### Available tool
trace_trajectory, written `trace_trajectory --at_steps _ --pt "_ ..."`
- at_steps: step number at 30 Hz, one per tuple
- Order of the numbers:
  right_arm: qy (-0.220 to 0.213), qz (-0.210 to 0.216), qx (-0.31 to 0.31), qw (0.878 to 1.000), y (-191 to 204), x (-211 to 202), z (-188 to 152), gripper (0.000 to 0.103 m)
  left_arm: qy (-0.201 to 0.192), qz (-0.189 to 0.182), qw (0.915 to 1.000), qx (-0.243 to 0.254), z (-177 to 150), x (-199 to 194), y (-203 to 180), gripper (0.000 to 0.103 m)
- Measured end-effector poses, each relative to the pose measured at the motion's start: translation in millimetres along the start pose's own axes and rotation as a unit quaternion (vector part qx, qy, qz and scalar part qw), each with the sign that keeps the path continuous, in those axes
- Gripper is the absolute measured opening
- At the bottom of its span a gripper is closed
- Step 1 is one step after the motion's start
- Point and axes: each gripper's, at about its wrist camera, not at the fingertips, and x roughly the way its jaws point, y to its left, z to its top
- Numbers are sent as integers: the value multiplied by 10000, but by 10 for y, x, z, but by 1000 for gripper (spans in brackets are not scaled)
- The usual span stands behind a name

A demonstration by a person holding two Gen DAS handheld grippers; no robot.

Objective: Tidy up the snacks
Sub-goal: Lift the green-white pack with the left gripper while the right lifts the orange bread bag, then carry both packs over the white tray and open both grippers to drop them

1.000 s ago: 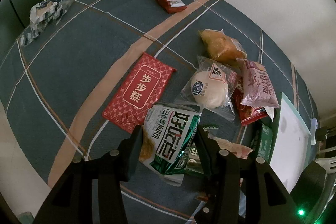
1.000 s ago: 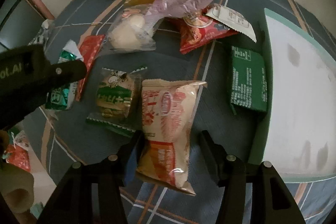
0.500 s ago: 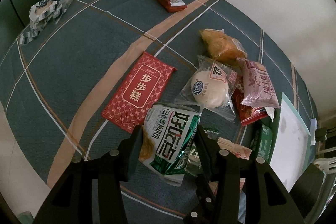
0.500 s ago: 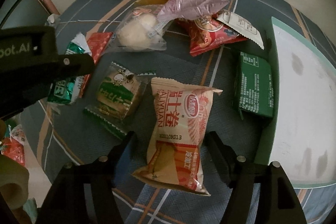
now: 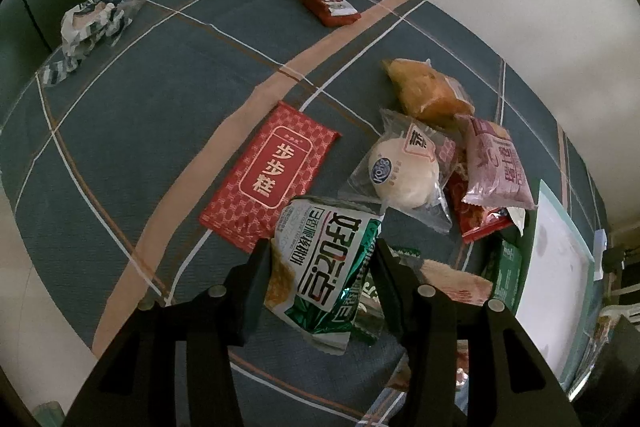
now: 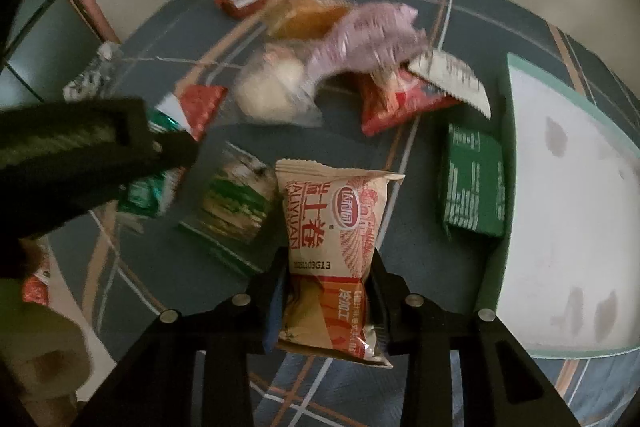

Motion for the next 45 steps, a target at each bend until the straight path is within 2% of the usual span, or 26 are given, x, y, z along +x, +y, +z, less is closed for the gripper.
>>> trace_trajectory --at_steps 9,13,17,21,26,31,39,41,45 --pt "-558 -1 154 9983 -75 -398 116 38 -272 50 9996 59 -49 -208 -70 51" --pt "-636 -80 602 9961 -291 -537 107 38 -340 -48 9992 195 -44 -342 -229 51" --pt "-733 -407 1180 9895 -663 -688 120 38 -390 -166 9976 545 -50 -468 -567 51" --pt "-685 -973 1861 9753 -1172 -751 97 38 -403 -282 9930 1074 -102 -535 -1043 51" --pt "-518 -1614 2710 9475 -1835 -868 -85 38 -253 -422 9808 1888 -302 -488 -1763 51" --pt "-392 -1850 3492 9177 -2381 -961 -338 38 -36 -494 9660 2537 -568 -294 -2322 51" --pt "-287 -2162 4207 8806 -2949 -1020 -633 38 259 -458 9482 3133 -901 130 -2794 51" --pt "-236 -2193 4272 8768 -2977 -1004 -667 38 279 -443 9454 3217 -951 182 -2833 51" --pt "-181 -2091 4336 8763 -3029 -928 -705 38 186 -459 9456 3216 -961 170 -2802 52"
